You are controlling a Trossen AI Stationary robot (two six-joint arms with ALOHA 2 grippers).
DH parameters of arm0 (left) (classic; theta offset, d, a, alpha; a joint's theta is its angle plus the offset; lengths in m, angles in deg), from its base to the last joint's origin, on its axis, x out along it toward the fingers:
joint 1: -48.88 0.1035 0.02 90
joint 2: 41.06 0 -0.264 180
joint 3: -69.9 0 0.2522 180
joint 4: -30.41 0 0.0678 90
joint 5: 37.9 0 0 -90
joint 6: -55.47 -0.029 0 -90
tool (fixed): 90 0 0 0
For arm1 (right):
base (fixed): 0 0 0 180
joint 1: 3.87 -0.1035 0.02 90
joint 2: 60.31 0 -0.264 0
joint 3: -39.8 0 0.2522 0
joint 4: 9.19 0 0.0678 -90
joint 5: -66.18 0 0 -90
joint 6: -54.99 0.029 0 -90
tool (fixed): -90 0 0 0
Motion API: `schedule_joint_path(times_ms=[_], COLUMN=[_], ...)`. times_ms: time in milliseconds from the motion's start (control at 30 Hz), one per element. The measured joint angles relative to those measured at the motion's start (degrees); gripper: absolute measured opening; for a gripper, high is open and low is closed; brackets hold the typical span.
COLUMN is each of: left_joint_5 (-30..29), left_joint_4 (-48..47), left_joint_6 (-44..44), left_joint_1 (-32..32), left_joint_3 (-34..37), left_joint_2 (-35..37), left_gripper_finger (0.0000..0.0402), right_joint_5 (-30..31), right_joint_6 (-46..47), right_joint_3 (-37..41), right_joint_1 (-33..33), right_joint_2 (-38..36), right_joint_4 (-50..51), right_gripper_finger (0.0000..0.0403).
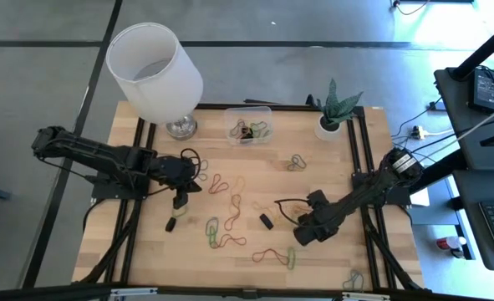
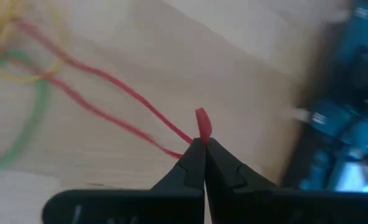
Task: Pick and place rubber bands into bin
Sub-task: Put the red rubber band into the transparent bin
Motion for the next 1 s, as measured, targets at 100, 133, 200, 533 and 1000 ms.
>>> schedule_joint_path(times_ms=[100, 133, 200, 533, 1000], left_joint_5=[-0.1, -0.1, -0.1, 0.2, 0.2], left_joint_4=[0.0, 0.0, 0.0, 0.0, 0.0], left_joint_6=[-0.1, -0.1, -0.1, -0.1, -1.2], left_joint_1=[0.0, 0.0, 0.0, 0.0, 0.0], left_joint_3=[0.0, 0.0, 0.0, 0.0, 0.0], left_joint_2=[0.0, 0.0, 0.0, 0.0, 0.0], left_gripper_finger=[0.0001, 0.0001, 0.0002, 0.0003, 0.0001], right_joint_5=[-0.5, -0.3, -0.3, -3.1, 5.6], right_joint_6=[0.5, 0.5, 0.4, 4.1, 6.6], right_joint_3=[0.0, 0.0, 0.0, 0.0, 0.0], right_joint_1=[0.0, 0.0, 0.0, 0.0, -0.1], right_joint_2=[0.0, 0.0, 0.0, 0.0, 0.0], right_joint_4=[0.8, 0.4, 0.2, 7.8, 2.7], right_gripper_finger=[0.0, 0.0, 0.0, 0.0, 0.0018])
